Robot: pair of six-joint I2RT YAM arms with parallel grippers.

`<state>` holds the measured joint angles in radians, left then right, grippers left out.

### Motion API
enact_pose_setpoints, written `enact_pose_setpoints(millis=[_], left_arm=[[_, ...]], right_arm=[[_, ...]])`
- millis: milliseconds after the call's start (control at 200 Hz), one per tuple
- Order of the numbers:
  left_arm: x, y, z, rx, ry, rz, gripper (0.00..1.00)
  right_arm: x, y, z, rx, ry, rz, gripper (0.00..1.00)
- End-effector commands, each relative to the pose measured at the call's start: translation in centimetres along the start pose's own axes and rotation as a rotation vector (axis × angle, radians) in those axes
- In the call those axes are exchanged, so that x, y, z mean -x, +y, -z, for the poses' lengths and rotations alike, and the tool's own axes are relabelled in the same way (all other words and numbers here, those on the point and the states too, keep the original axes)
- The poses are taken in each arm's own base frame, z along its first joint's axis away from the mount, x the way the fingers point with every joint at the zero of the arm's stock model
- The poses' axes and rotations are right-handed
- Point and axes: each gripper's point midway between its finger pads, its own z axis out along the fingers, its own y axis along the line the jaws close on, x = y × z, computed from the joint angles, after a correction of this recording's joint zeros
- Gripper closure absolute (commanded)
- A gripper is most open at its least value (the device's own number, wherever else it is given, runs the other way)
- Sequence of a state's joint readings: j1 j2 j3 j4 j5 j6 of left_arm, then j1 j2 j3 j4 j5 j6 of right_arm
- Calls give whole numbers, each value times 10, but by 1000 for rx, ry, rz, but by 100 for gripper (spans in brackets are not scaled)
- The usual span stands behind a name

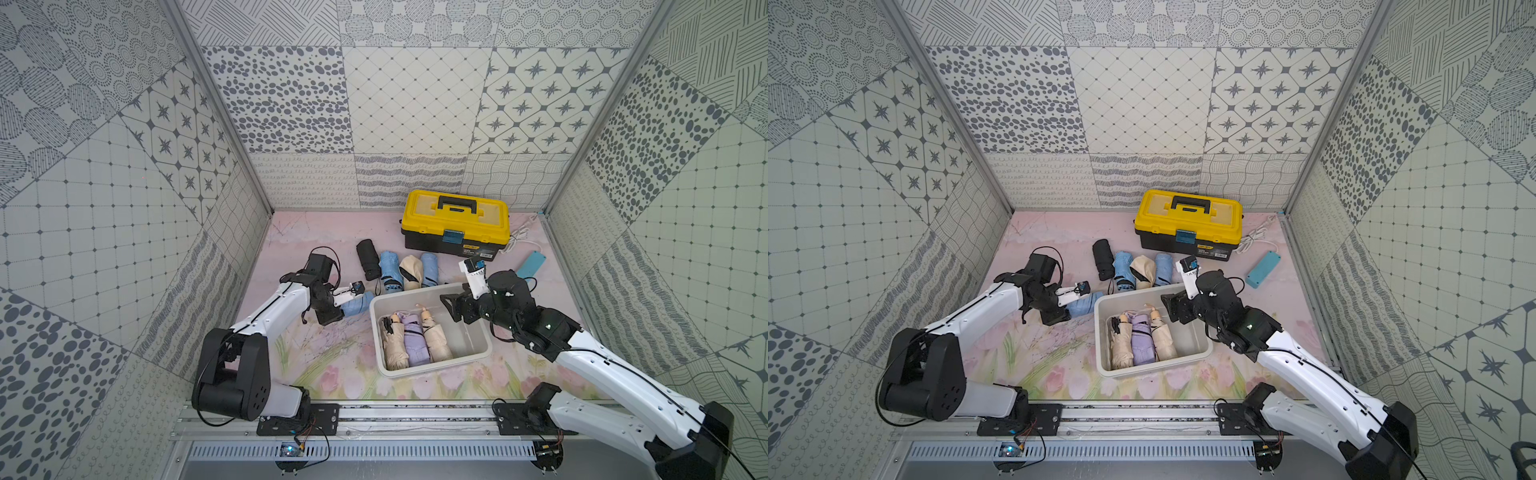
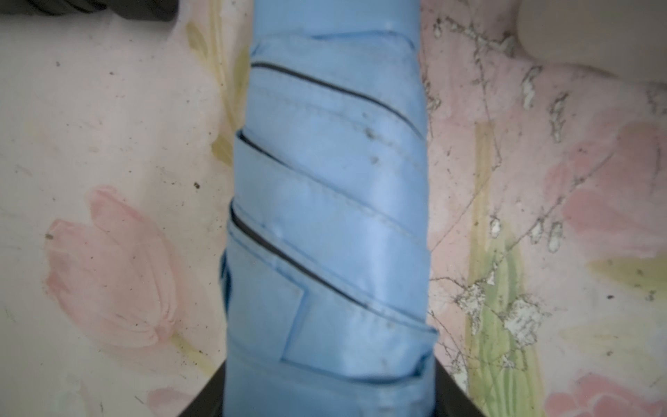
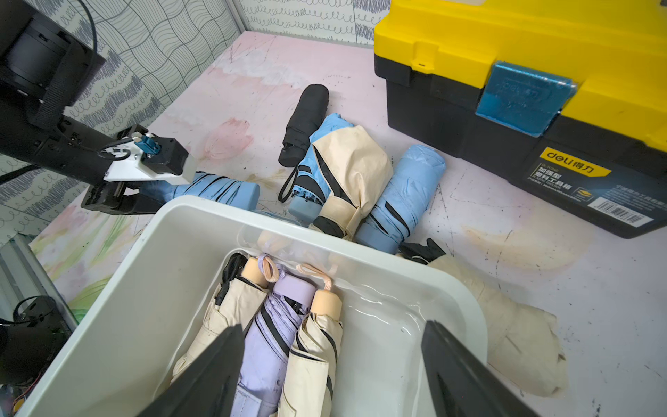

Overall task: Put the umbrella into the storage box
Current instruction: Pick up the umbrella from the center of the board.

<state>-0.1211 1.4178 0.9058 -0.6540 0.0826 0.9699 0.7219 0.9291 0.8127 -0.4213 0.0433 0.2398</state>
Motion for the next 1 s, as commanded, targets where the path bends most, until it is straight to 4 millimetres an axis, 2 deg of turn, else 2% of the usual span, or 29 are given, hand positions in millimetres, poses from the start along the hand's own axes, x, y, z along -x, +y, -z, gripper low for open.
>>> enact_pose_setpoints(millis=[0, 205, 470, 595, 790, 896, 991], left_arm=[[8, 21, 24, 103, -63, 156, 54], [9, 40, 61, 234, -144, 275, 54], [42, 43, 130, 328, -451, 481, 55], [61, 34, 161, 279, -620, 605, 56], [81, 21, 196, 215, -819, 744, 55], [93, 12, 208, 172, -913, 791, 54], [104, 5, 208, 131, -951, 823, 54]], right_arm=[[16, 6, 11, 37, -79, -18, 17], [25, 15, 21, 90, -107, -78, 17], [49, 37, 22, 189, -129, -200, 18], [68, 57, 9, 256, -172, -278, 18], [95, 112, -20, 395, -207, -369, 18], [104, 134, -41, 452, -197, -422, 16], [111, 152, -56, 498, -188, -455, 15]])
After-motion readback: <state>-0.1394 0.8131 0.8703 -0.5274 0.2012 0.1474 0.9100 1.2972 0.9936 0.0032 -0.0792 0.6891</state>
